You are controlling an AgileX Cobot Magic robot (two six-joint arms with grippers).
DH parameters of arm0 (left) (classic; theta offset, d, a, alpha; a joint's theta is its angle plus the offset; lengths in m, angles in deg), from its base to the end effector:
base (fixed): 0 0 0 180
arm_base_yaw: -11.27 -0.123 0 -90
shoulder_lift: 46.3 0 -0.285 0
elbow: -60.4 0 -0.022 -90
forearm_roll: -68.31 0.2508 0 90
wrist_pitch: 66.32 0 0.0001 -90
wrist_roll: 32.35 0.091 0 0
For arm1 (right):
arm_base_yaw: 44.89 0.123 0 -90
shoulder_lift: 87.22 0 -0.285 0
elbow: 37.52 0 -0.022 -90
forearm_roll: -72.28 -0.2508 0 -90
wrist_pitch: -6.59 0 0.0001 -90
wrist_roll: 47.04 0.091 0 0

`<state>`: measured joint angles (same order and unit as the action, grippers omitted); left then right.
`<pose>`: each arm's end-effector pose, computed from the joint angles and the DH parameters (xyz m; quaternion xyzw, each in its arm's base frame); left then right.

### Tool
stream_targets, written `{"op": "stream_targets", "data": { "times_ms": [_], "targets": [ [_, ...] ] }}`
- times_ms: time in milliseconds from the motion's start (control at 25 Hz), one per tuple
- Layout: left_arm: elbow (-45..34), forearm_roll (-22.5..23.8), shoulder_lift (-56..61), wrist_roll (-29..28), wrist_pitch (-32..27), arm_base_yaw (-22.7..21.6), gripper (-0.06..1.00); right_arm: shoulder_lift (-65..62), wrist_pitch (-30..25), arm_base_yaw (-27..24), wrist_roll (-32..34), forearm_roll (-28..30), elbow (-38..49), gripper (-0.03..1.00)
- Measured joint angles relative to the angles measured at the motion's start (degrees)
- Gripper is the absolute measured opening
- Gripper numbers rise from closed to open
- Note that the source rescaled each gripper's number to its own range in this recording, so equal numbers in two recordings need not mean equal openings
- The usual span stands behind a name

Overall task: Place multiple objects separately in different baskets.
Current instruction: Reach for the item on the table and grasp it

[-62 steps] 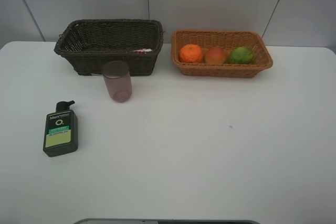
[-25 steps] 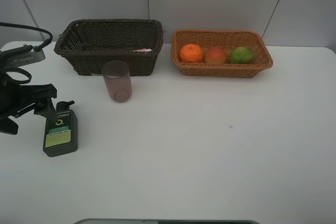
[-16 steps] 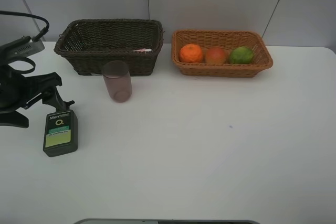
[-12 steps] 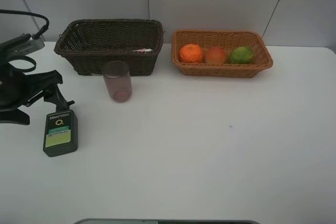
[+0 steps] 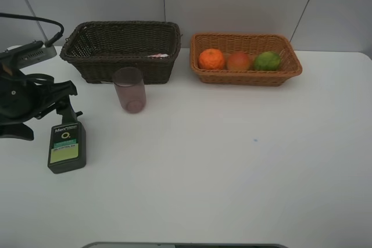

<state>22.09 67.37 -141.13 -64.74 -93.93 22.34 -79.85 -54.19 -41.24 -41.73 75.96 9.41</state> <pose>0.2471 -0.0491 0.1656 -0.1888 0.9677 -0.0665 0.1535 -0.0092 -0.0057 0.2852 0.0140 0.8432 0.0099 0.5373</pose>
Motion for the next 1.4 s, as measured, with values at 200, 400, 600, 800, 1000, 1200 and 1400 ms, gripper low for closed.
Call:
{"op": "stream_targets", "data": {
  "times_ms": [200, 400, 600, 800, 1000, 1200, 1400],
  "targets": [
    [5.41, 5.51, -4.02, -6.15, -4.79, 3.24, 1.00, 0.00, 0.00, 0.00, 0.00, 0.00, 0.00, 1.00],
    [7.08, 7.66, -7.97, -9.67, -5.34, 5.95, 1.00, 0.00, 0.00, 0.00, 0.00, 0.00, 0.00, 1.00],
    [7.19, 8.15, -9.72, -10.11, -5.95, 6.43, 1.00, 0.00, 0.00, 0.00, 0.00, 0.00, 0.00, 1.00],
    [7.19, 8.70, -9.71, -10.66, -6.32, 6.43, 1.00, 0.00, 0.00, 0.00, 0.00, 0.00, 0.00, 1.00],
    [7.19, 9.85, -9.73, -11.09, -5.86, 6.43, 1.00, 0.00, 0.00, 0.00, 0.00, 0.00, 0.00, 1.00],
    [5.34, 10.34, -9.93, -12.09, -3.76, 6.43, 1.00, 0.00, 0.00, 0.00, 0.00, 0.00, 0.00, 1.00],
    [3.98, 10.66, -12.03, -12.83, -1.34, 6.43, 1.00, 0.00, 0.00, 0.00, 0.00, 0.00, 0.00, 1.00]
  ]
}}
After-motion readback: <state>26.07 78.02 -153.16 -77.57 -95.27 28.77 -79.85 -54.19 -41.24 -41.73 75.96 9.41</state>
